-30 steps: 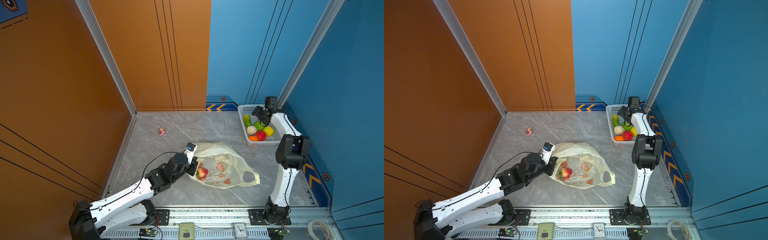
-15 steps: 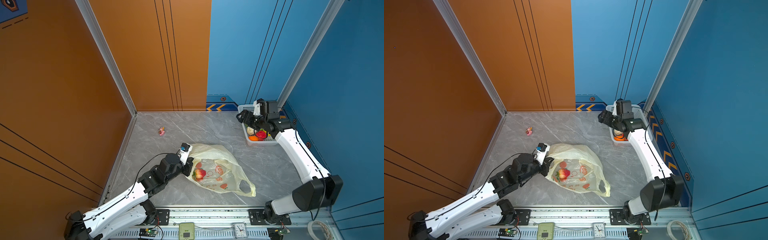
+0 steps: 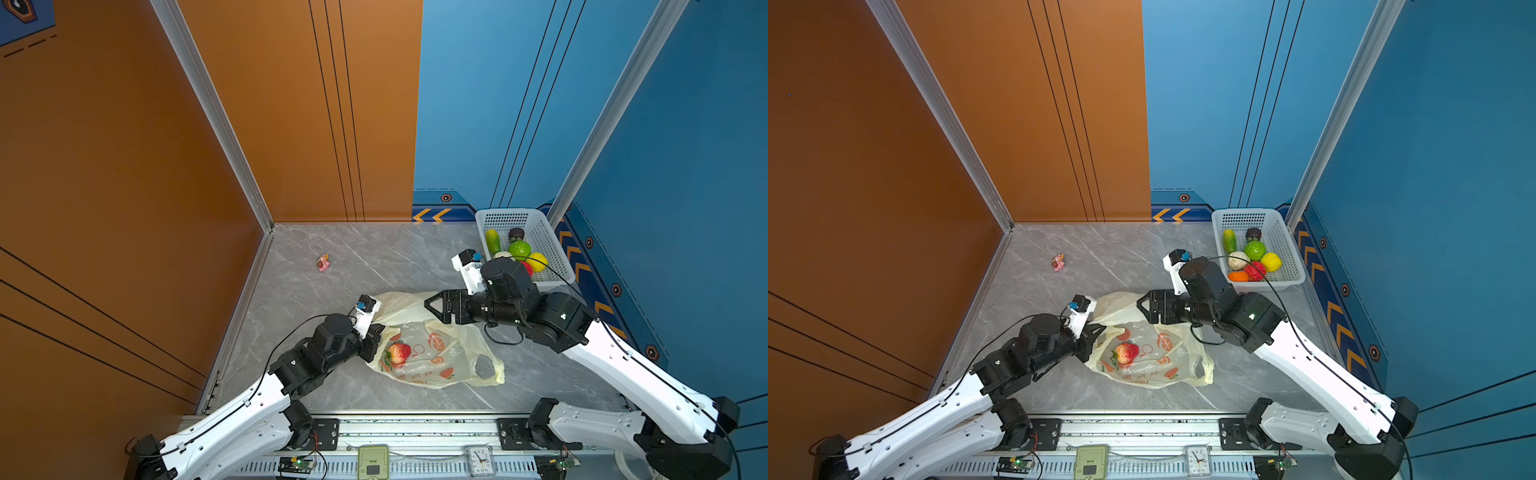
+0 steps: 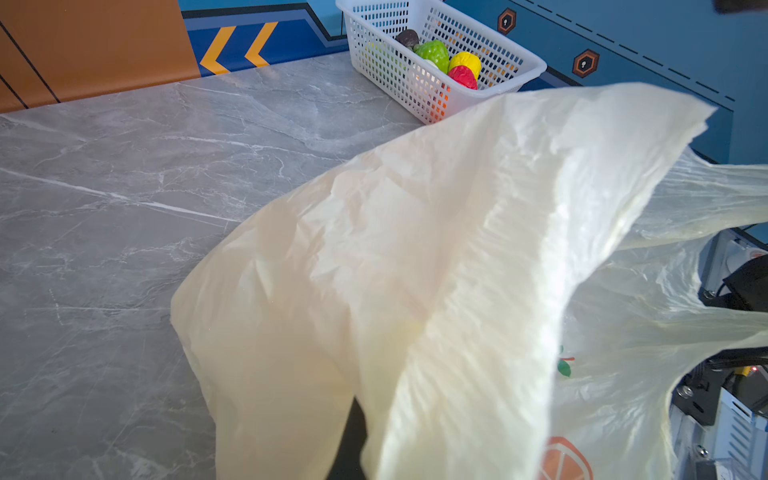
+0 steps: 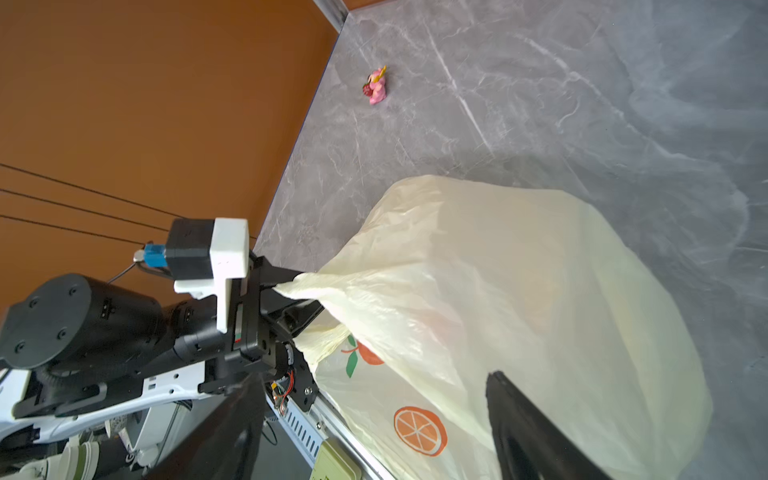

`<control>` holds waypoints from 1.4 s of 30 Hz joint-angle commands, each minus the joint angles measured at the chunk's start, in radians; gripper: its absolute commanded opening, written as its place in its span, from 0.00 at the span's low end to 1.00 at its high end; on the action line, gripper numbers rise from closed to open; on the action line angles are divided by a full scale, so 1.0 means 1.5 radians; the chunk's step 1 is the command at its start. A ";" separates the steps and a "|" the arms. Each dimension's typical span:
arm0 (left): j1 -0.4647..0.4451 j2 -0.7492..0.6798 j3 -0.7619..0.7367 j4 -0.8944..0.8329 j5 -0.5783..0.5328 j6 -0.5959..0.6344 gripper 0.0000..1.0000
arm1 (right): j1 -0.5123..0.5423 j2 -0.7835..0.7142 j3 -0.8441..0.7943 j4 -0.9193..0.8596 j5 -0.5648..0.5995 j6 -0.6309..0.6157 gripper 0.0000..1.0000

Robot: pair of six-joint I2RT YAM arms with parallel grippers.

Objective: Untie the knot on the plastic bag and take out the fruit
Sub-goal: 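Move the right gripper back over the bag mouth, then lower the right gripper into the bag toward the red strawberry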

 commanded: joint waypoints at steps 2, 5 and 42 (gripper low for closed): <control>0.002 -0.004 -0.012 -0.008 0.014 -0.002 0.00 | 0.076 0.035 -0.023 -0.024 0.048 0.032 0.83; -0.002 -0.007 -0.013 -0.004 0.004 -0.004 0.00 | 0.130 0.067 -0.042 -0.019 0.067 0.035 0.83; -0.023 0.007 0.010 -0.004 0.025 -0.023 0.00 | 0.156 0.226 -0.228 0.152 0.131 0.245 0.85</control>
